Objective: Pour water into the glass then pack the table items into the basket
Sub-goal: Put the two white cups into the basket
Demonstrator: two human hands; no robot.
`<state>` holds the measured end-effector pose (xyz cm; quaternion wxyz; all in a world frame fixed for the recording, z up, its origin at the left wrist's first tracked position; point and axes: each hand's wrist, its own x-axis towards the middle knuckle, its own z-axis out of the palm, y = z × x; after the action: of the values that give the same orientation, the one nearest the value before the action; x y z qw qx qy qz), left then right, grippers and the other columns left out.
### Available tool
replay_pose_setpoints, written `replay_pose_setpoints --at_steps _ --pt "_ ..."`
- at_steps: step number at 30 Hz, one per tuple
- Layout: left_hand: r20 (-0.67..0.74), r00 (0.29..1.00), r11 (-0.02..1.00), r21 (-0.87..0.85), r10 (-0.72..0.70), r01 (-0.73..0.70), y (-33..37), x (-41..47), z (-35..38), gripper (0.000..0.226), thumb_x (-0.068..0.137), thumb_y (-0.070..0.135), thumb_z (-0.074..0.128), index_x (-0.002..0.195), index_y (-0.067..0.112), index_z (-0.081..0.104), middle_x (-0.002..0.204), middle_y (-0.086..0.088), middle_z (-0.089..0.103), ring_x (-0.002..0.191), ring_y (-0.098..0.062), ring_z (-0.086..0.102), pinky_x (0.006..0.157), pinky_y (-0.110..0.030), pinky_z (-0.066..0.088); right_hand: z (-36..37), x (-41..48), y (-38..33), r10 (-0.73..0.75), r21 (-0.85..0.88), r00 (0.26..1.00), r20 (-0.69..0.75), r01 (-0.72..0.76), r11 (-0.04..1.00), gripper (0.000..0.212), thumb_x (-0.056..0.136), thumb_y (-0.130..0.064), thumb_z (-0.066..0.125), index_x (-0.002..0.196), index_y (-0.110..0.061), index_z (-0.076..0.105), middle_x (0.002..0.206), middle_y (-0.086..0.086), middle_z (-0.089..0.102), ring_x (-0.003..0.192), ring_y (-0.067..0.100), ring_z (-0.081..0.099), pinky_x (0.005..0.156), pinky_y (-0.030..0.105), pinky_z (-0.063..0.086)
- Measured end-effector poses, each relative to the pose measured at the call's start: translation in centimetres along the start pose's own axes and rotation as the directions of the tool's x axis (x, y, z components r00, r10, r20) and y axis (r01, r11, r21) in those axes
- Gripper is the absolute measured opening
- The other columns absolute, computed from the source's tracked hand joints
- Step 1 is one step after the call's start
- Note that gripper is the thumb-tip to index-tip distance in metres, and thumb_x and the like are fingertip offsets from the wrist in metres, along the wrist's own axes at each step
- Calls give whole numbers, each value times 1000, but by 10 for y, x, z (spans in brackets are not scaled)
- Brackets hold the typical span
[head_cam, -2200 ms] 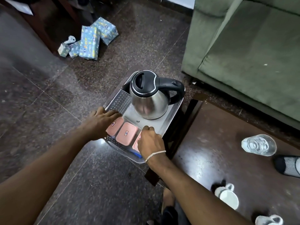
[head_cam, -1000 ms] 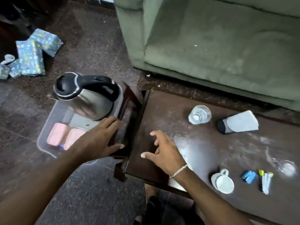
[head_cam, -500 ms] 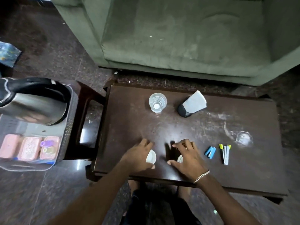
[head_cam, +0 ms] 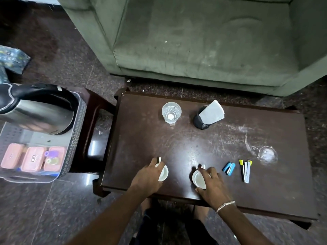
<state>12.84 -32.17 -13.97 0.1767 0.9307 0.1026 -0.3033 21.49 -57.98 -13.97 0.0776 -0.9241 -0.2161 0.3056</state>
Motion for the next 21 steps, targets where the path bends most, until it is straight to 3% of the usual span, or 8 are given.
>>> replay_pose_setpoints --at_steps 4,9,14,21 --pt "-1 1000 1000 -19 -6 6 -4 0 0 79 85 31 70 154 23 33 144 -5 38 95 -41 69 78 -45 56 1 5 -6 21 -24 1000 0 -21 1000 71 77 -37 75 142 -26 49 126 5 51 101 30 53 83 43 55" --pt "-53 999 996 -91 -3 -2 -24 -8 -8 83 82 35 68 156 24 31 142 -4 39 96 -40 67 83 -46 57 -2 10 -25 -13 2 999 -45 14 1000 73 65 -27 85 133 -17 62 116 8 59 91 34 60 79 44 56" --pt "-140 990 989 -149 -26 5 -56 -23 -38 81 81 42 62 154 29 31 132 0 40 87 -41 67 76 -44 56 -28 19 -86 -102 72 988 -113 111 991 71 70 -29 81 137 -22 58 120 2 57 99 29 60 82 37 53" --pt "-309 948 978 -206 -78 13 -132 -69 -113 82 75 42 65 151 26 42 126 -1 48 95 -37 68 78 -47 58 -73 43 -198 -277 190 941 -195 313 930 71 76 -31 80 142 -28 54 111 -5 53 98 19 58 81 28 51"
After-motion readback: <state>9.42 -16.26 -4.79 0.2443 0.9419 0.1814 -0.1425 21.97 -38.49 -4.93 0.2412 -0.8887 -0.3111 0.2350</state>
